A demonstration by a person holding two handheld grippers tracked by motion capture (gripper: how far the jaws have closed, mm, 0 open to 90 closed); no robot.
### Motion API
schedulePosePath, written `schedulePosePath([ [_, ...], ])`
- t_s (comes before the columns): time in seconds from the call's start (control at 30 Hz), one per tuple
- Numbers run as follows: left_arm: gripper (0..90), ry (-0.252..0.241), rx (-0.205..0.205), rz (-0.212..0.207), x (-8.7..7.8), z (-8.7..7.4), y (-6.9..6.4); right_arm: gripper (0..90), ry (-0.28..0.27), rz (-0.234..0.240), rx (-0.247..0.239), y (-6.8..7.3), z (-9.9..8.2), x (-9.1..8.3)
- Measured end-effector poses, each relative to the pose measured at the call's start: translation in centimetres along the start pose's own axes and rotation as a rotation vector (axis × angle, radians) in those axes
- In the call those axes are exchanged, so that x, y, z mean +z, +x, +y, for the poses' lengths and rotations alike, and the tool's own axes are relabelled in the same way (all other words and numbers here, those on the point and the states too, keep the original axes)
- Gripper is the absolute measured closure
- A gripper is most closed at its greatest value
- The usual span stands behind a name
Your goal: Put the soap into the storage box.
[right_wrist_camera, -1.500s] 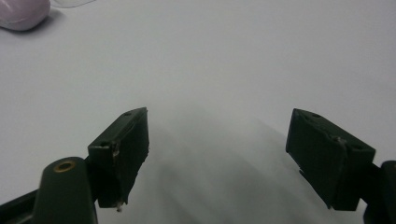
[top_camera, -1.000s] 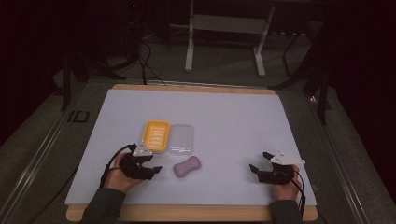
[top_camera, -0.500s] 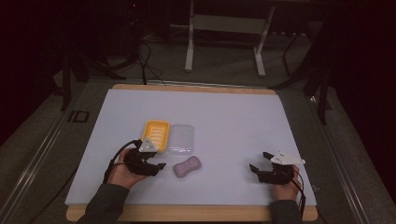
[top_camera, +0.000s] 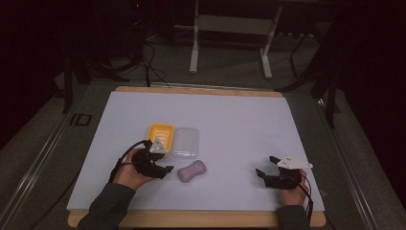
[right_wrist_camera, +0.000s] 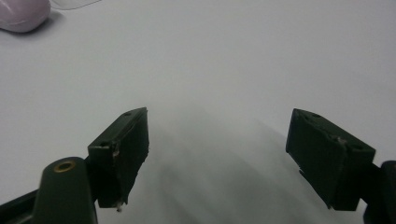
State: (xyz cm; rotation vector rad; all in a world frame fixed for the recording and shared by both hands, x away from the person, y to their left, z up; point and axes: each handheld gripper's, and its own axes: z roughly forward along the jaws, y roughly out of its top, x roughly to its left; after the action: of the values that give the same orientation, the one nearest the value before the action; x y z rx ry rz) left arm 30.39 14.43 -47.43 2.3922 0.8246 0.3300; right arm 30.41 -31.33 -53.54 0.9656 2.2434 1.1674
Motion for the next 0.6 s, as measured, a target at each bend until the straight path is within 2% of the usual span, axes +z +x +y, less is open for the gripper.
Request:
schedulePosePath([
  [0.6,39.8,0.053,0.043,-0.028,0.8,2.1,-0.6,21.0,0.004,0.000,-0.001,0.0,0.0,0.0],
])
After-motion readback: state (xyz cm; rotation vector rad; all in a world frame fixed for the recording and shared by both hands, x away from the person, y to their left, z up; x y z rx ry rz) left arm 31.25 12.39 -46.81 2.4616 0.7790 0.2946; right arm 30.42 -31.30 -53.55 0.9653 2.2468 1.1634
